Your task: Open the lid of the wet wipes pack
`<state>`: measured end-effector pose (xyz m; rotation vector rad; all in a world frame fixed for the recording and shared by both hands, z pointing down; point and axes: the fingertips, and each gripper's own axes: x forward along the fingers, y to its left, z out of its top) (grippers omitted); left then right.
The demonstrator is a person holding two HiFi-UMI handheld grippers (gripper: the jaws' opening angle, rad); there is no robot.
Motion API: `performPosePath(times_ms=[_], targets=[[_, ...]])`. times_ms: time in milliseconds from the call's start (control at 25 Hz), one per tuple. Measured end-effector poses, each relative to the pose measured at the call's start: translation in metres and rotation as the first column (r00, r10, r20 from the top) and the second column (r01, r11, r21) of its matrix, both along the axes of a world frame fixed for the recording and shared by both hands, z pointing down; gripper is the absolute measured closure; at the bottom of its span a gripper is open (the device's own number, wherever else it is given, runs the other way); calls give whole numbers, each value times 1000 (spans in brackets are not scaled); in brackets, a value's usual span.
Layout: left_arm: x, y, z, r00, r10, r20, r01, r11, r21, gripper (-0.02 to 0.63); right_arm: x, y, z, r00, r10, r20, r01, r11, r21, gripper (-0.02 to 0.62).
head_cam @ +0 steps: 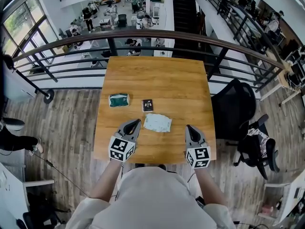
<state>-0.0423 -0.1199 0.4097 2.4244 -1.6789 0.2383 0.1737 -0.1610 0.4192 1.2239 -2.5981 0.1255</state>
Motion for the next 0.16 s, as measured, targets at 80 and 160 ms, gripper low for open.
performPosePath(times_ms=[80, 160], targets=[[0, -1, -1, 1000, 1, 0, -1, 1000, 0, 612, 0, -1, -1, 1000, 1, -2, -1, 1000, 1, 594], [-1, -2, -1, 1000, 1, -1, -1, 1000, 1, 612, 0, -2, -2, 1000, 3, -2, -3, 1000, 2, 594]])
